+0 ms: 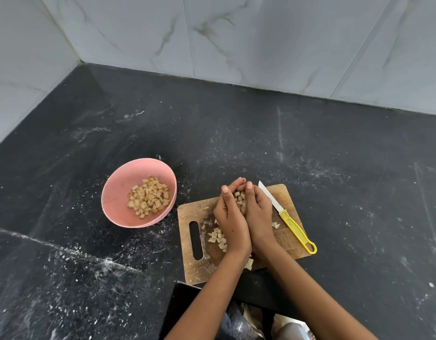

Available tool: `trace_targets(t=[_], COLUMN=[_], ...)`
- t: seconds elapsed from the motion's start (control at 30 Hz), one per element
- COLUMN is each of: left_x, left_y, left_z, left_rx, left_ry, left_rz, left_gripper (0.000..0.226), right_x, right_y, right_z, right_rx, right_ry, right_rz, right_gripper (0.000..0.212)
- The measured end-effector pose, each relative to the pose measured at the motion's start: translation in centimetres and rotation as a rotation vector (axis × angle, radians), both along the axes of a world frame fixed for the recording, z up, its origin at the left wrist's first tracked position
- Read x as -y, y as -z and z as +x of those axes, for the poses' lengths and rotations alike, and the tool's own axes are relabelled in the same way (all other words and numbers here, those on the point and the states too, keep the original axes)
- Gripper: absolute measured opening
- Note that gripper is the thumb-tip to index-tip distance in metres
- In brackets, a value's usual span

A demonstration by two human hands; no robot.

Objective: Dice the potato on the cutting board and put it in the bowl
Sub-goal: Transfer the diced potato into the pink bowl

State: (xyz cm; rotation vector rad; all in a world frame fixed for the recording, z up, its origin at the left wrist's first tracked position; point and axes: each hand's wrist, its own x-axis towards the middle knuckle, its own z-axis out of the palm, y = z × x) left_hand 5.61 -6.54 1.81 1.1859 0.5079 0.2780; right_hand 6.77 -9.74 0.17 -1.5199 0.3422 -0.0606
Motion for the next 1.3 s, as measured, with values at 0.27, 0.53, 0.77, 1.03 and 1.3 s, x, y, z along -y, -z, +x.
trace_targets(t=[0.27,0.53,0.77,1.03,1.3], left_x=[-3.4,-12.7,-18.6,-22.0,-21.5], left_y=[-4.1,-8.2,-6.8,-4.7,-4.2], left_z=[0.4,3.1,5.0,4.1,3.6], left_rx=[0.034,0.148,0.078,0.114,0.158], left_ry=[-0.112,-0.358,-0.512,-0.399,-0.158], left_rz=[-0.202,-0.199,-0.316,-0.298,-0.344], left_gripper=[0.047,0.049,0.052,0.061,0.084], right_x=[-3.7,-12.5,-17.6,-17.0,-16.4], right_y=[-4.9,-9.5,-9.4,-6.2,-5.8], right_z=[0.5,3.8,6.1,7.9,8.3], right_rx=[-0.114,-0.248,-0.128,0.134,-0.064], right_ry=[-0.042,-0.258,-0.223,-0.546,-0.677], right_rz=[0.571,0.702,0.542,0.175,0.481], right_gripper=[0.029,0.04,0.044,0.03,0.026])
